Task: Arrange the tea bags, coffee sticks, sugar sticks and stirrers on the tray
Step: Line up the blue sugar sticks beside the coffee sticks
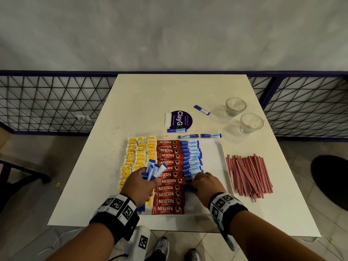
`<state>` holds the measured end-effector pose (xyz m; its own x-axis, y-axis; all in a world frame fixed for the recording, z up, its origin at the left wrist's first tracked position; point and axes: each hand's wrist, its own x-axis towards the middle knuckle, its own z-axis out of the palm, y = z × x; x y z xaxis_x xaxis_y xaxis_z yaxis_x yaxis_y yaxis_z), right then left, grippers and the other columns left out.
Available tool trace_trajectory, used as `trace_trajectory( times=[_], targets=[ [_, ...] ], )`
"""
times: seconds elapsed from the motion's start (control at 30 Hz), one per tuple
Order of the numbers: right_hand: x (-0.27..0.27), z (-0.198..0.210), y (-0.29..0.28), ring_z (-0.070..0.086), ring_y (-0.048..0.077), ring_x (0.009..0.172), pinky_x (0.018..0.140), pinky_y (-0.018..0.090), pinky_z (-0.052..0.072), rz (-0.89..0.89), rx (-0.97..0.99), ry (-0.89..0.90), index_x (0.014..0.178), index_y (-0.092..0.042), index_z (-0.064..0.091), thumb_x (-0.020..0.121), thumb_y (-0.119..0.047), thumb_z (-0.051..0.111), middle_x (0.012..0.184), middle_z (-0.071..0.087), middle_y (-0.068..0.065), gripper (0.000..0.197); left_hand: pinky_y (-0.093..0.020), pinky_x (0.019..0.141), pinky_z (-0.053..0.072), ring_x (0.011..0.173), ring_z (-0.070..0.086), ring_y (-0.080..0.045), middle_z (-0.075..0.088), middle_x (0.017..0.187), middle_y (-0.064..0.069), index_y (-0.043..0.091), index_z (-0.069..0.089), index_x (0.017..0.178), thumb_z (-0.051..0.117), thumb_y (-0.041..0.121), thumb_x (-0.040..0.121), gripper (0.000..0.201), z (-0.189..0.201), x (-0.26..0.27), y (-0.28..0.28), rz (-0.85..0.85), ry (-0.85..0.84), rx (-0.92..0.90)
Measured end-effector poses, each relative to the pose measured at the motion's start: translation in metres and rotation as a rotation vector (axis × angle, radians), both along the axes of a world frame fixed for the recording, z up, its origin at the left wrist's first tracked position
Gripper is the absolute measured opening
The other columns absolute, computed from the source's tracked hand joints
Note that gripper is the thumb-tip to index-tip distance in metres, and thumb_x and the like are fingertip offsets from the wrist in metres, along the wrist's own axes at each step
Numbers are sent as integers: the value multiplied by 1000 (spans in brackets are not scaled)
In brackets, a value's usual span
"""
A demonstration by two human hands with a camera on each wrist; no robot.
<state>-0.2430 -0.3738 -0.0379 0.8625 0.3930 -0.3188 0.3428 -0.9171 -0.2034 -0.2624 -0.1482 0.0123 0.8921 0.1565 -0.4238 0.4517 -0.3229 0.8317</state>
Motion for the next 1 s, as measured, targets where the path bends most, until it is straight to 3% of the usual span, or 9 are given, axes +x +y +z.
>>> trace_trajectory(
  times=[0.1, 0.3, 0.4, 0.5, 0.57, 0.7, 0.8, 0.93, 1.0],
  targets=[
    [0, 1, -1, 50, 22, 110, 93, 32, 45, -57, 63, -23, 121, -29, 62, 95, -40, 48, 118, 55, 0, 31, -26, 45, 39, 42, 40, -15, 50, 54, -3, 13, 61, 107, 71, 13, 84, 25, 0, 0, -1, -5, -1, -2],
    [10, 15, -13, 54, 17, 105, 93, 25, 42, -488, 312, -17, 126, -21, 58, 92, -33, 56, 124, 52, 1, 36, -26, 44, 39, 42, 40, -16, 51, 54, -5, 15, 60, 106, 71, 12, 84, 25, 1, 0, 0, -25, 7, -35],
    [15, 37, -2, 56, 9, 87, 78, 19, 41, -493, 528, -18, 119, -23, 59, 91, -43, 56, 112, 58, -4, 35, -28, 46, 41, 45, 44, -18, 57, 60, -10, 16, 62, 103, 72, 11, 84, 22, 5, -2, -6, -109, 25, -75],
    [15, 59, 17, 59, 3, 77, 65, 17, 42, -397, 724, 237, 105, -28, 62, 87, -46, 62, 90, 61, -13, 25, -27, 45, 43, 45, 45, -17, 55, 55, -5, 19, 62, 97, 73, 13, 82, 19, 9, -2, -17, -196, 27, -84],
    [14, 64, 18, 59, 5, 71, 64, 21, 45, -369, 731, 247, 88, -26, 64, 87, -39, 64, 78, 64, -10, 13, -27, 45, 43, 46, 46, -17, 55, 55, -5, 20, 63, 95, 73, 16, 83, 17, 12, 1, -24, -231, 21, -93],
    [11, 61, -2, 57, 5, 57, 63, 26, 49, -523, 842, 257, 76, -22, 65, 90, -27, 62, 67, 66, -6, 15, -25, 44, 42, 43, 46, -14, 61, 52, 0, 5, 63, 100, 65, 11, 89, 13, 16, 4, -29, -130, 7, -196],
    [8, 58, -13, 54, 12, 54, 61, 35, 49, -596, 918, 333, 74, -18, 65, 89, -21, 63, 61, 65, -4, 16, -25, 42, 41, 42, 46, -13, 67, 58, -1, 3, 62, 95, 61, 7, 91, 6, 16, 5, -35, -67, 0, -239],
    [3, 62, -26, 50, 16, 49, 56, 30, 46, -650, 1018, 368, 80, -11, 66, 91, -18, 61, 53, 61, -1, 14, -26, 44, 40, 45, 46, -16, 66, 65, -7, 7, 63, 90, 64, 7, 90, 0, 15, 5, -50, -19, 13, -256],
    [2, 63, -30, 54, 17, 50, 56, 30, 48, -681, 1091, 385, 83, -11, 67, 92, -17, 61, 59, 66, 3, 13, -25, 43, 40, 45, 45, -16, 64, 62, -6, 9, 64, 92, 65, 11, 89, 4, 15, 5, -55, -5, 11, -257]
  ],
)
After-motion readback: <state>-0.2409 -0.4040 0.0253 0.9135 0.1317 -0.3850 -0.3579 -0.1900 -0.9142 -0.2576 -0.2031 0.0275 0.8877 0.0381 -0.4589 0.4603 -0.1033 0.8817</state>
